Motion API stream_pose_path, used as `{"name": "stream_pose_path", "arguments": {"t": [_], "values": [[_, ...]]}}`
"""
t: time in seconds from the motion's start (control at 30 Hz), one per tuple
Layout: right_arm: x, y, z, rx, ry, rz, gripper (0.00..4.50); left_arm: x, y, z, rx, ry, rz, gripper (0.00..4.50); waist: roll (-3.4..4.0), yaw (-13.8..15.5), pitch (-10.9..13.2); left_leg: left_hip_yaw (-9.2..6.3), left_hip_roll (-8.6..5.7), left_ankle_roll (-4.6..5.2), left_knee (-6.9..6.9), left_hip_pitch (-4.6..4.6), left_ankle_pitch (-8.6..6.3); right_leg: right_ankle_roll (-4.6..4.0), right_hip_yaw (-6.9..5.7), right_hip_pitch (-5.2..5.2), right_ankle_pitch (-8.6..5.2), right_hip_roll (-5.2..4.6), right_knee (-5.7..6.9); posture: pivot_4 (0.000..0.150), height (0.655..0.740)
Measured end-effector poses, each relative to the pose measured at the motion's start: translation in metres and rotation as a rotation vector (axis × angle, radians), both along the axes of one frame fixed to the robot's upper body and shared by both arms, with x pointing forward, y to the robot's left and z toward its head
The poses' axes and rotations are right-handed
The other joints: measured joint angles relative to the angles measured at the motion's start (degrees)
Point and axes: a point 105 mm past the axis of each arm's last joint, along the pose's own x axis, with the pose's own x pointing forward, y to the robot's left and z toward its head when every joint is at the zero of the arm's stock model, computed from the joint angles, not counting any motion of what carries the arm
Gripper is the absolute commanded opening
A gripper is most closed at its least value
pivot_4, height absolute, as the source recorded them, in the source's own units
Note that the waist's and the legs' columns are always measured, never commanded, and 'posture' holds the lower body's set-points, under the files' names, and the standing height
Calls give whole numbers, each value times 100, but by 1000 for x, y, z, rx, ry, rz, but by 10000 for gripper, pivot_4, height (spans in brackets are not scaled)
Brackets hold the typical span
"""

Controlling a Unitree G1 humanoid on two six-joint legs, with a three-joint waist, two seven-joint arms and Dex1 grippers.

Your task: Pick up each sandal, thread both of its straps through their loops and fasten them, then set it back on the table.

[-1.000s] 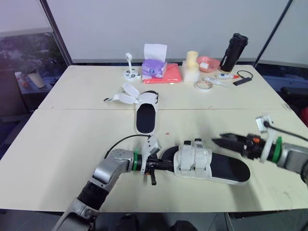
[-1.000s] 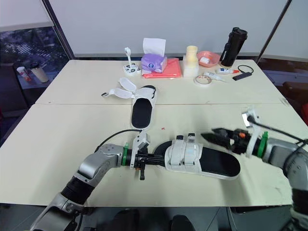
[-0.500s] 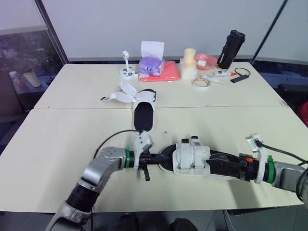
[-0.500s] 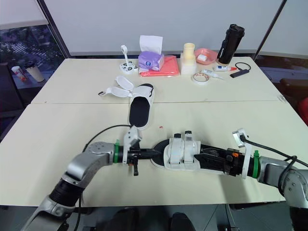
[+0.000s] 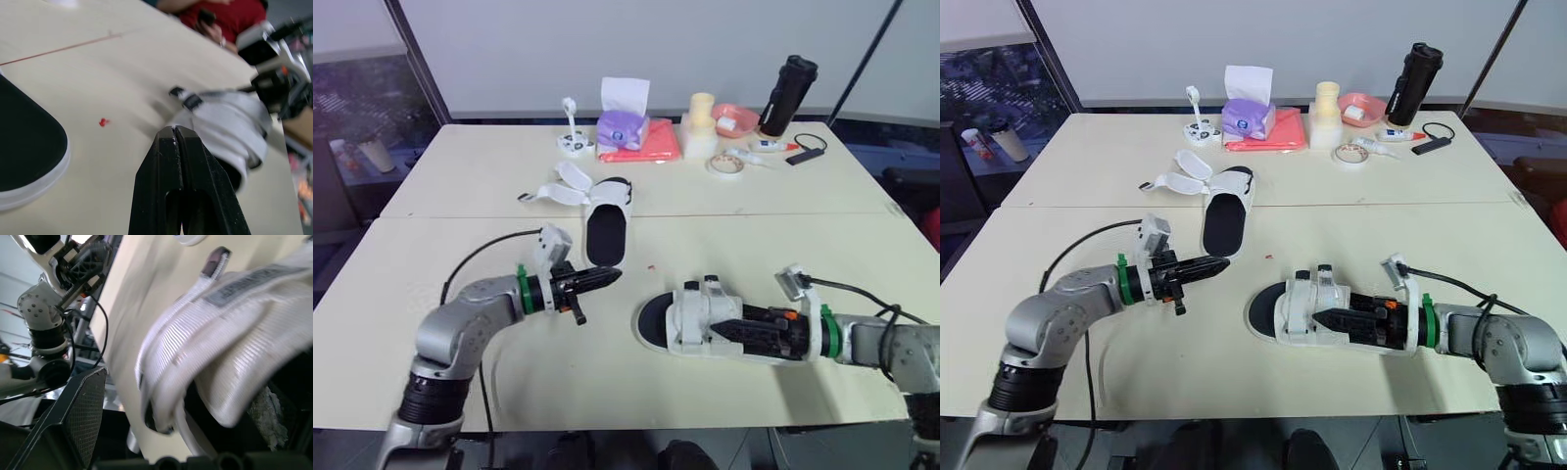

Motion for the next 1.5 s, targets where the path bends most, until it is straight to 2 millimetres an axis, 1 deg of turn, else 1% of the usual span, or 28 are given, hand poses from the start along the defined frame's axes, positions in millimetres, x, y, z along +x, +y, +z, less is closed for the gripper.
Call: {"name": "stream_pose_path", "arguments": {"t": [0.1,0.17,0.23,0.27,0.4,0.47,0.53,0.63,0.7,0.77,0.83,0.9,0.97,1.03,1.13,1.23,1.37,1.4,1.43,1.47,1.5], "values": [[2,1,-1,7,16,10,22173,-14,4,-14,80,47,-71,0,1,1,2,0,2,-1,0,-8,0,0,1,-8,0,-2,0,1500,7400],[2,1,-1,8,19,10,12875,-21,4,-20,105,72,-109,0,0,18,2,-1,2,-6,8,-39,4,0,-5,-36,0,-2,7,1500,7400],[3,3,1,17,15,17,3639,-23,4,-22,111,78,-129,0,0,16,2,-2,2,-7,14,-52,5,0,-6,-47,0,-2,14,1500,7400],[2,3,1,21,19,20,253,-23,4,-21,110,69,-132,0,0,16,2,-3,2,-7,14,-52,5,0,-8,-47,0,-2,14,1500,7400],[4,2,2,34,21,-6,253,-21,3,-18,113,36,-136,0,-1,15,3,-4,2,-7,15,-56,5,0,-9,-50,0,0,17,1500,7400],[10,0,5,58,-1,-67,253,-17,-1,-13,117,-4,-137,0,-1,18,3,-3,1,-9,21,-63,6,0,-10,-57,0,-1,23,1500,7400],[18,-7,14,86,-43,-159,253,-8,-2,-9,107,-37,-116,0,0,15,3,-3,1,-9,27,-67,6,0,-10,-62,0,0,31,1500,7400],[45,-24,44,176,-167,-385,253,11,-5,0,82,-102,-58,0,0,12,7,-2,1,-11,45,-74,7,0,-8,-74,0,1,61,1500,7400],[68,-44,68,235,-249,-610,253,25,-12,12,47,-168,-18,0,0,7,7,-2,-2,-13,58,-74,9,0,-8,-76,0,3,76,1500,7400],[84,-61,78,263,-278,-821,253,35,-16,19,15,-203,15,0,0,1,6,-3,-1,-14,59,-73,9,0,-8,-77,0,6,81,1500,7400],[98,-76,75,273,-255,-1036,253,40,-21,21,-8,-216,29,0,3,-9,5,3,-1,-14,54,-78,10,0,-2,-89,0,6,89,1500,7400],[108,-87,67,273,-206,-1201,253,42,-24,20,-21,-212,30,0,4,-20,4,9,-1,-21,53,-94,15,0,6,-119,0,5,104,1500,7400],[114,-98,56,267,-150,-1345,253,42,-28,16,-26,-199,25,0,12,-24,0,18,1,-49,65,-141,33,0,8,-180,0,4,138,1500,7400],[119,-103,50,268,-122,-1434,253,42,-29,13,-30,-189,24,0,13,-34,0,27,1,-55,87,-177,37,0,6,-236,0,4,184,1500,7400],[127,-108,40,250,-104,-1530,253,39,-34,11,-41,-178,10,0,17,-44,1,41,1,-47,88,-173,47,0,7,-240,0,4,194,1500,7400],[131,-110,38,243,-108,-1559,12174,36,-35,12,-42,-186,3,0,18,-43,1,37,1,-33,88,-165,52,-1,6,-237,1,4,210,1500,7400],[131,-112,28,221,-84,-1575,32712,31,-33,6,-31,-168,4,0,21,-41,-1,34,1,-29,93,-160,59,-2,5,-233,2,4,224,1500,7400],[131,-112,26,215,-82,-1577,36475,31,-32,5,-28,-164,7,0,22,-37,-1,33,1,-29,93,-160,59,-2,4,-233,2,4,225,1500,7400],[130,-113,25,207,-80,-1580,42170,31,-32,5,-27,-163,8,0,22,-33,-1,32,1,-29,94,-160,60,-2,4,-232,2,4,225,1500,7400],[128,-116,25,197,-90,-1584,43725,31,-31,5,-26,-164,9,0,22,-27,-2,31,1,-29,94,-161,60,-2,3,-231,2,2,225,1500,7400],[127,-116,26,189,-97,-1582,43725,31,-31,5,-25,-165,10,0,22,-25,-2,30,1,-29,95,-161,60,-2,2,-229,2,2,225,1500,7400]]}}
